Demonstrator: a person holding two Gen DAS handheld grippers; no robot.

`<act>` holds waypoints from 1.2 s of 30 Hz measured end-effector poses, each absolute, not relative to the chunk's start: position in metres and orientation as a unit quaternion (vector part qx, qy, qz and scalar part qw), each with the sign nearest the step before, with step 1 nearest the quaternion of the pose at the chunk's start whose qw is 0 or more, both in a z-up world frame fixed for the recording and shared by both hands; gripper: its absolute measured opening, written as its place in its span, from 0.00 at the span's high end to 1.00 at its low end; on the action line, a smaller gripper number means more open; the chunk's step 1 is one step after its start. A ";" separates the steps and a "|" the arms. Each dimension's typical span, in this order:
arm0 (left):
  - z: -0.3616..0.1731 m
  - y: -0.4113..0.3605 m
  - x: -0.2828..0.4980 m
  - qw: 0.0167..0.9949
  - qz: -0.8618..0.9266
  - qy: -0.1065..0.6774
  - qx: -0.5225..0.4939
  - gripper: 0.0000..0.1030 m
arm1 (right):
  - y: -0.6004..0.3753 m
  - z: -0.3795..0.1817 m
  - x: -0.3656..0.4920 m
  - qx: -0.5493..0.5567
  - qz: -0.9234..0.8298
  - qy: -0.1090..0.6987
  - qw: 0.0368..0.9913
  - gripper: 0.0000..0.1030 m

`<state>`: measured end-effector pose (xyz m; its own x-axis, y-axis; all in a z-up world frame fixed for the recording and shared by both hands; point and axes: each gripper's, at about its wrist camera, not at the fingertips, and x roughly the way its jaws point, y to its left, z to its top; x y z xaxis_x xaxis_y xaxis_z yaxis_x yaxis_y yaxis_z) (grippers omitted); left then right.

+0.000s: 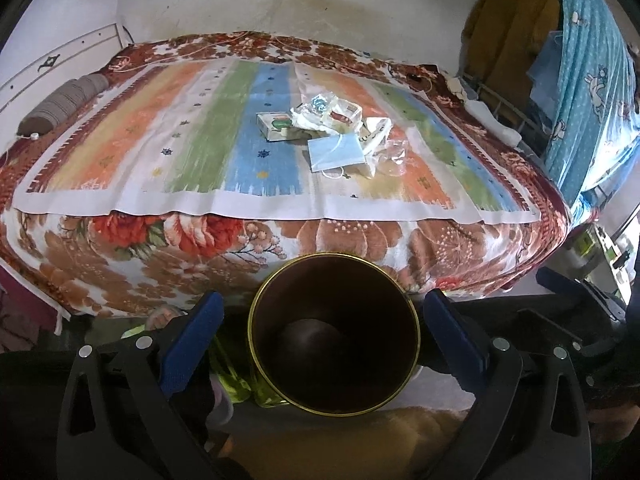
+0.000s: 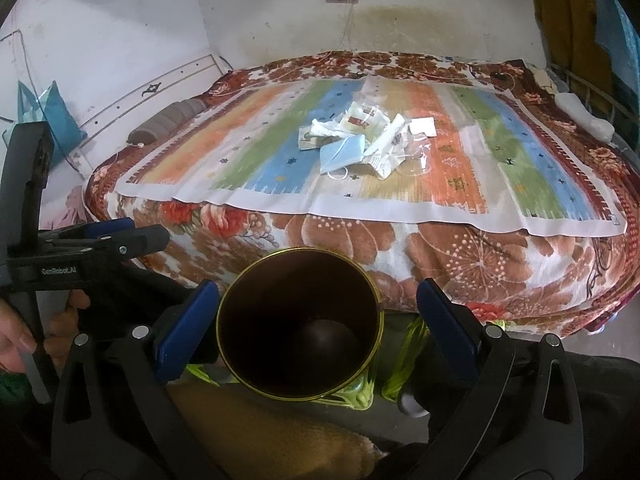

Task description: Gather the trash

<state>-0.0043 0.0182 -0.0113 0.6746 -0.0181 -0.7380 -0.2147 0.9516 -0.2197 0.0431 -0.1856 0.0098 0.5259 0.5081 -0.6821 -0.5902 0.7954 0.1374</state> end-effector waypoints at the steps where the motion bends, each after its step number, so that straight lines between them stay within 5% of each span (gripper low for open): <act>1: -0.011 0.018 -0.004 0.904 0.055 0.399 -0.145 0.06 | -0.186 0.010 0.043 -0.056 0.315 0.371 0.872 0.09; 36: 0.003 0.023 0.024 0.906 0.060 0.405 -0.102 0.06 | -0.184 0.019 0.089 -0.019 0.319 0.380 0.868 0.09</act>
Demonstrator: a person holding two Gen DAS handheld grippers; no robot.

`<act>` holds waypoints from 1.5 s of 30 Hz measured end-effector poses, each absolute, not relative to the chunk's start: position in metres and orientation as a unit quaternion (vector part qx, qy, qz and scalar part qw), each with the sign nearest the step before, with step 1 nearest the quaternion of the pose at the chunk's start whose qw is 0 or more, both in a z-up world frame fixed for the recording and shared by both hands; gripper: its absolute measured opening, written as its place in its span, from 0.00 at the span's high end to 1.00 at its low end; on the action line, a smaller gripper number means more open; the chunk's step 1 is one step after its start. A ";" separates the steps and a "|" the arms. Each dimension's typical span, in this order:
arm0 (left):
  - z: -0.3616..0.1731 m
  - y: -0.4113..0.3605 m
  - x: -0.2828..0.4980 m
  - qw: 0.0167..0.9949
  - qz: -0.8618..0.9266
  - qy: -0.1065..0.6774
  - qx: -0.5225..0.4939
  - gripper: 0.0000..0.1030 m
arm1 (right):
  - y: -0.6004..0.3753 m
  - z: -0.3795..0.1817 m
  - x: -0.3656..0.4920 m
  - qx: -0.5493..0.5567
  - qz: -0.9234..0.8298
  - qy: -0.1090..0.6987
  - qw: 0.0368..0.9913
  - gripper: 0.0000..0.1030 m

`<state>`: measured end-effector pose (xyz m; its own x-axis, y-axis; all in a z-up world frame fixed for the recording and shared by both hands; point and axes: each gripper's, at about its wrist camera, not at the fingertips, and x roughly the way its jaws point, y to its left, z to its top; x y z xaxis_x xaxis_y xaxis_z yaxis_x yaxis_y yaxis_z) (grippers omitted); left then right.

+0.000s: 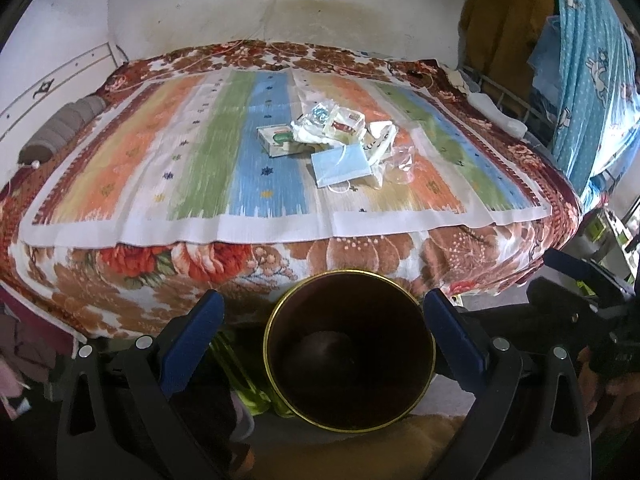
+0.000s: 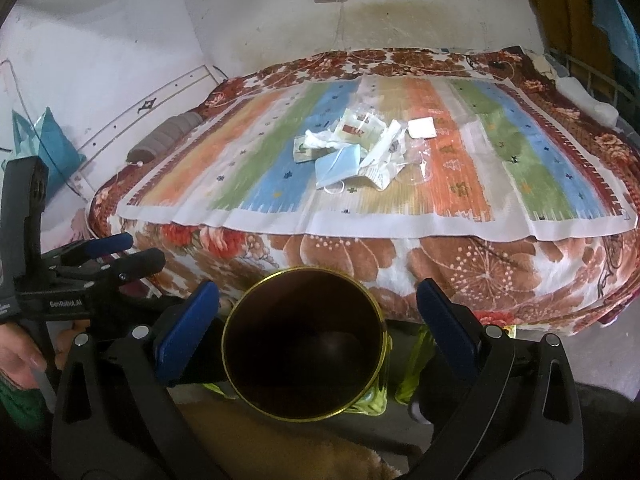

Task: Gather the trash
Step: 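Grasp the blue face mask with the left gripper while the right gripper grasps the clear plastic cup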

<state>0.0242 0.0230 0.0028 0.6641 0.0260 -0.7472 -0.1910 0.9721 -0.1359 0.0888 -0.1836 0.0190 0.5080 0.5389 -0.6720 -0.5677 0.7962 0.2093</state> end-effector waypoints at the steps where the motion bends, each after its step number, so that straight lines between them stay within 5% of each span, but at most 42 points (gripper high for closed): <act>1: 0.004 0.022 0.026 0.907 0.059 0.405 -0.098 0.06 | -0.183 0.020 0.092 -0.020 0.318 0.379 0.869 0.09; 45: -0.008 0.013 0.182 0.883 -0.013 0.466 0.049 0.06 | -0.143 0.032 0.270 -0.081 0.260 0.417 0.867 0.09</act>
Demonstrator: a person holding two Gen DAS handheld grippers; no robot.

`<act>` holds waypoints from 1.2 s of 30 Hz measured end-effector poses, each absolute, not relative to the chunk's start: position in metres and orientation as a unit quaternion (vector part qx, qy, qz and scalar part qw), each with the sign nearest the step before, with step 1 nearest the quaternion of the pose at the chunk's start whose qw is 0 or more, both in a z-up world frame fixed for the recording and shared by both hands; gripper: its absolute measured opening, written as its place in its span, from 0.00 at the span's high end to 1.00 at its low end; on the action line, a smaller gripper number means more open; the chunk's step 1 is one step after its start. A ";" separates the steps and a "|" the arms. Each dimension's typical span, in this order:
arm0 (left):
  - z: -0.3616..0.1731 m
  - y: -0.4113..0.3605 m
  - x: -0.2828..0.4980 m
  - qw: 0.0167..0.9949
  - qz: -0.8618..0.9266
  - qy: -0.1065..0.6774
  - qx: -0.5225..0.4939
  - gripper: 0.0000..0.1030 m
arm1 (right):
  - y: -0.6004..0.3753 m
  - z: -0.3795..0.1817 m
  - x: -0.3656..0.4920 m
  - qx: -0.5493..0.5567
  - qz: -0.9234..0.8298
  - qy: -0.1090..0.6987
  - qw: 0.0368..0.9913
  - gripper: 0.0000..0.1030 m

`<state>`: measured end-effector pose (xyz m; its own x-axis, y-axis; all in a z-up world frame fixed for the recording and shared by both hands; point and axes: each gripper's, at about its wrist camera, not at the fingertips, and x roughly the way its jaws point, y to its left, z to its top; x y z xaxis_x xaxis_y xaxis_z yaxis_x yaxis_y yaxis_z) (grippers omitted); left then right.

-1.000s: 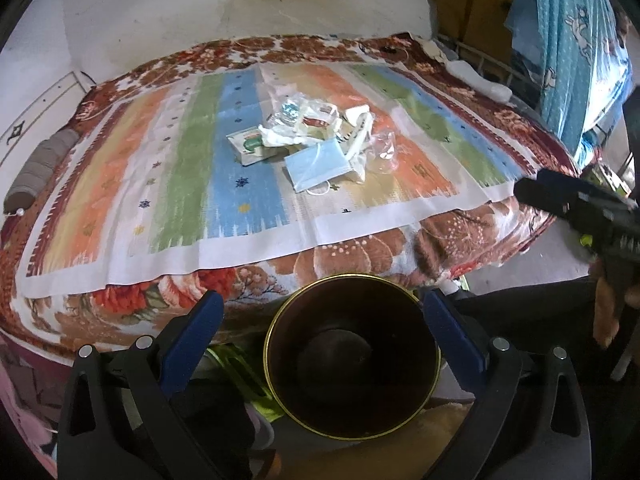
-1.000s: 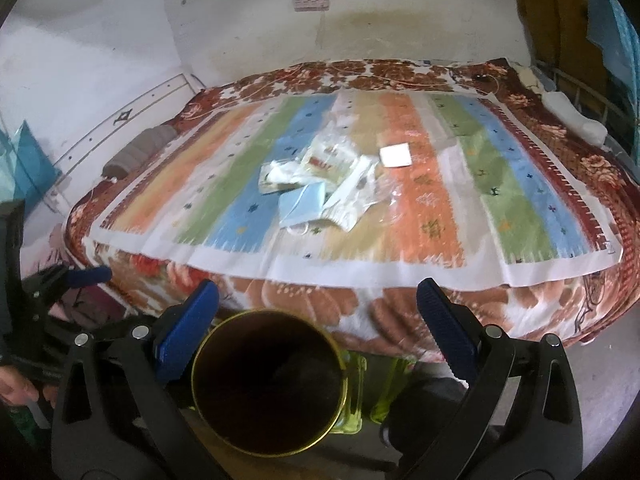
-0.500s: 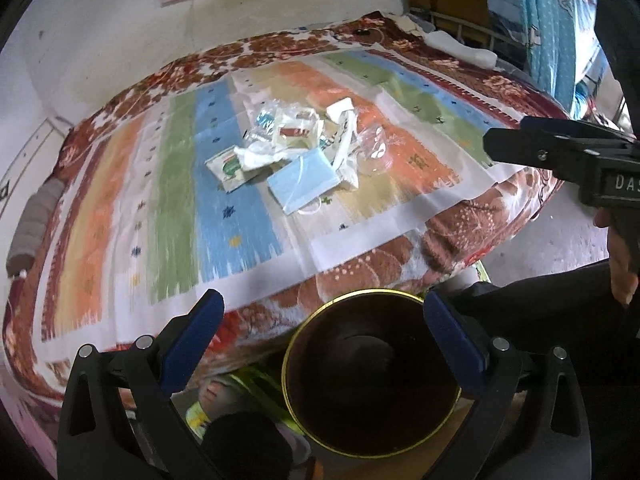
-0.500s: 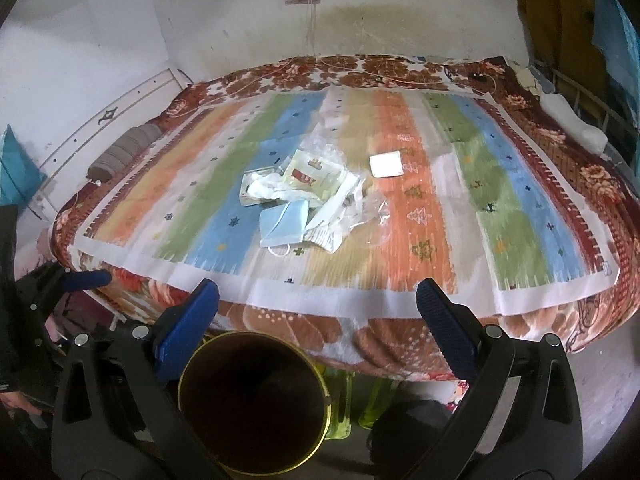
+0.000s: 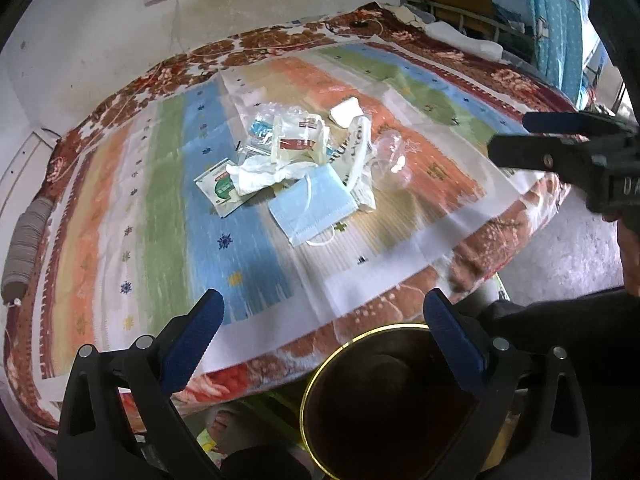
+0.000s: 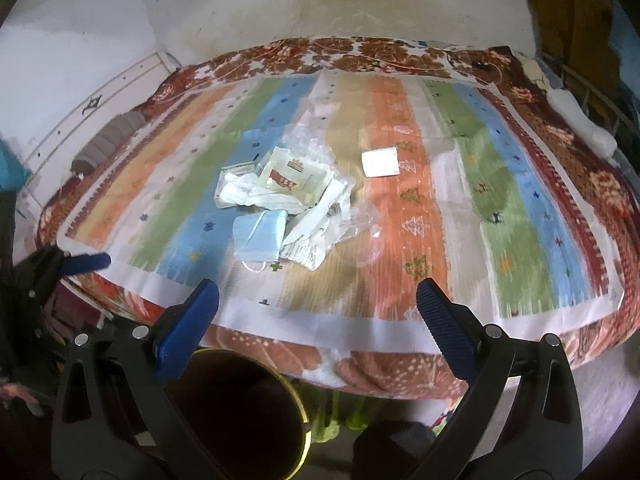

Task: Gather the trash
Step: 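Grasp the blue face mask with the left gripper while the right gripper grasps the clear plastic cup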

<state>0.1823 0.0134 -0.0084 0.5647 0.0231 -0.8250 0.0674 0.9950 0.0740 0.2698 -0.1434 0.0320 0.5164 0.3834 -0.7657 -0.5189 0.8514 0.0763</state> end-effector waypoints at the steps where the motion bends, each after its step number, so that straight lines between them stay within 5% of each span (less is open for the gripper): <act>1: -0.010 0.017 0.186 0.884 -0.010 0.466 0.045 0.06 | -0.141 0.029 0.274 -0.089 0.260 0.419 0.865 0.09; 36: -0.100 0.036 0.265 0.851 -0.041 0.509 0.124 0.06 | -0.101 -0.079 0.391 -0.210 0.319 0.457 0.803 0.10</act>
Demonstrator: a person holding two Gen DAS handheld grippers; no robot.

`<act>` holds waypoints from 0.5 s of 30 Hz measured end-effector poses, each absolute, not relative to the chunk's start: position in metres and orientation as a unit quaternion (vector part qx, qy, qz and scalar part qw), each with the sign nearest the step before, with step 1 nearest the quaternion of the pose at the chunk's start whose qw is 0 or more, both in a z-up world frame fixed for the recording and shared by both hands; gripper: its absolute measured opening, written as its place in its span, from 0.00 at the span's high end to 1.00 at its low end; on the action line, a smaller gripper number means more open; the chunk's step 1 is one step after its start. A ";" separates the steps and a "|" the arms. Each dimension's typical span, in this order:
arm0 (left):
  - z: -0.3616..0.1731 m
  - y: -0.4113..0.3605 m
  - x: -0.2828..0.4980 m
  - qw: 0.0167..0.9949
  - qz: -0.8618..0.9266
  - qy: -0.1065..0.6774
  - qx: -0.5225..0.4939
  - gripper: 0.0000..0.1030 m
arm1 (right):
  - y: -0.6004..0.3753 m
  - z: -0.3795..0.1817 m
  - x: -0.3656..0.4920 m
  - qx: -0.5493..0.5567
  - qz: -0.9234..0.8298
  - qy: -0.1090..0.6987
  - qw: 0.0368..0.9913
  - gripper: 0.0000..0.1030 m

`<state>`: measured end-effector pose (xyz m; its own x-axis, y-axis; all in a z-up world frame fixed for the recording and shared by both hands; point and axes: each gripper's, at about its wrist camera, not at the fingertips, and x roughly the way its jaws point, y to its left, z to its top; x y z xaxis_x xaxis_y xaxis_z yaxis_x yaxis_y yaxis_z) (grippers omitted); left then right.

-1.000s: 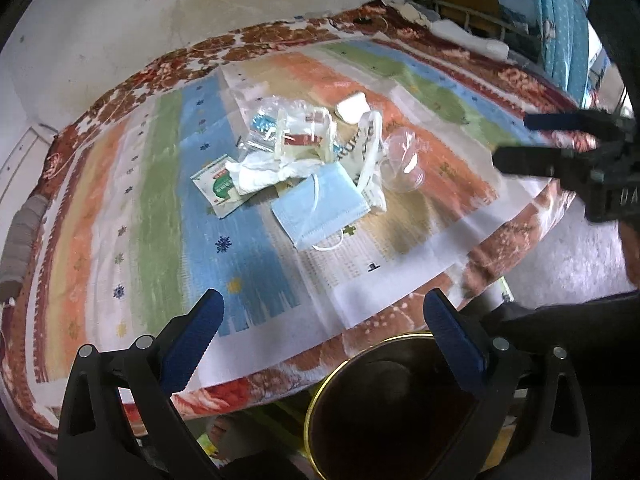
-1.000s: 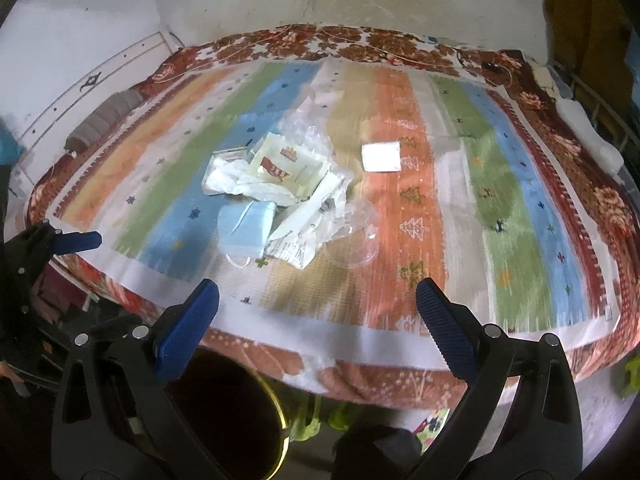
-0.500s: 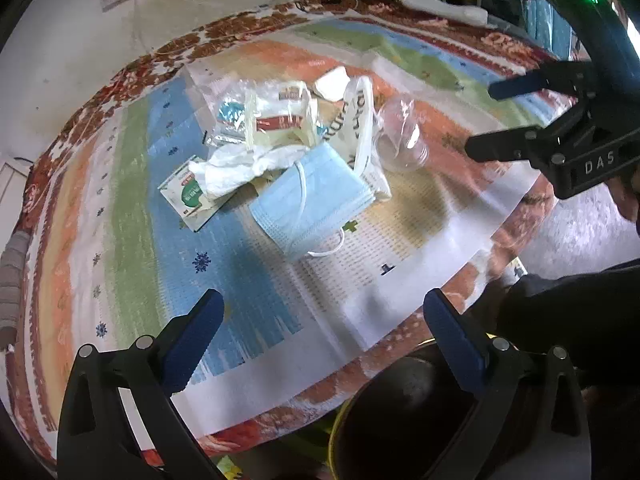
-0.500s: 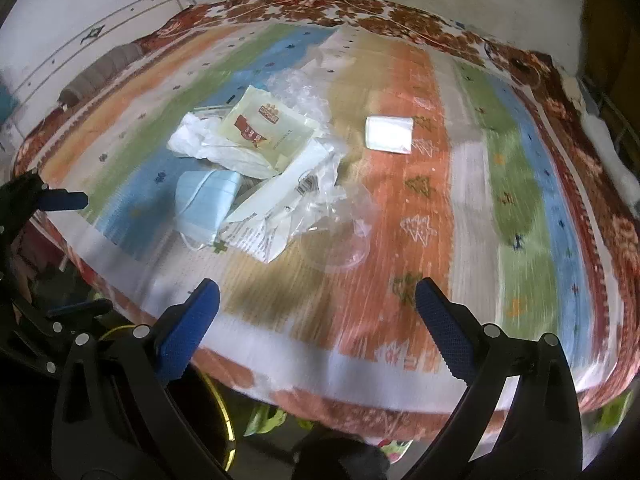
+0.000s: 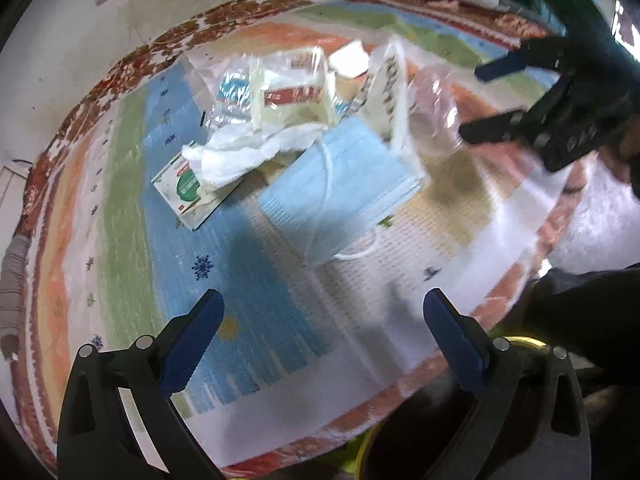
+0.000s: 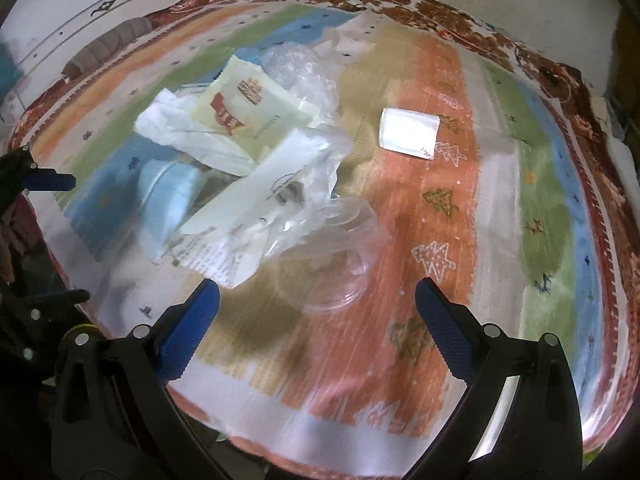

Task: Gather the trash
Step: 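Grasp the blue face mask with the left gripper while the right gripper grasps the clear plastic cup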

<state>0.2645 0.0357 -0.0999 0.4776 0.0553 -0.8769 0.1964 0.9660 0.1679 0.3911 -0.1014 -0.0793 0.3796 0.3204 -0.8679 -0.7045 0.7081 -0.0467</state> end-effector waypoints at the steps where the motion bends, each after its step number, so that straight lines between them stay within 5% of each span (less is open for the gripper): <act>1: -0.101 0.036 0.266 0.851 -0.040 0.509 0.125 0.06 | -0.100 -0.080 0.394 -0.212 0.322 0.456 0.802 0.10; 15: -0.109 0.028 0.286 0.856 -0.058 0.491 0.149 0.10 | -0.086 -0.097 0.416 -0.229 0.346 0.453 0.789 0.12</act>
<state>0.2860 0.0283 -0.1094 0.5100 0.0459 -0.8589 0.2462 0.9490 0.1968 0.4155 -0.0862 -0.0969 0.3510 0.3389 -0.8729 -0.7527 0.6566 -0.0478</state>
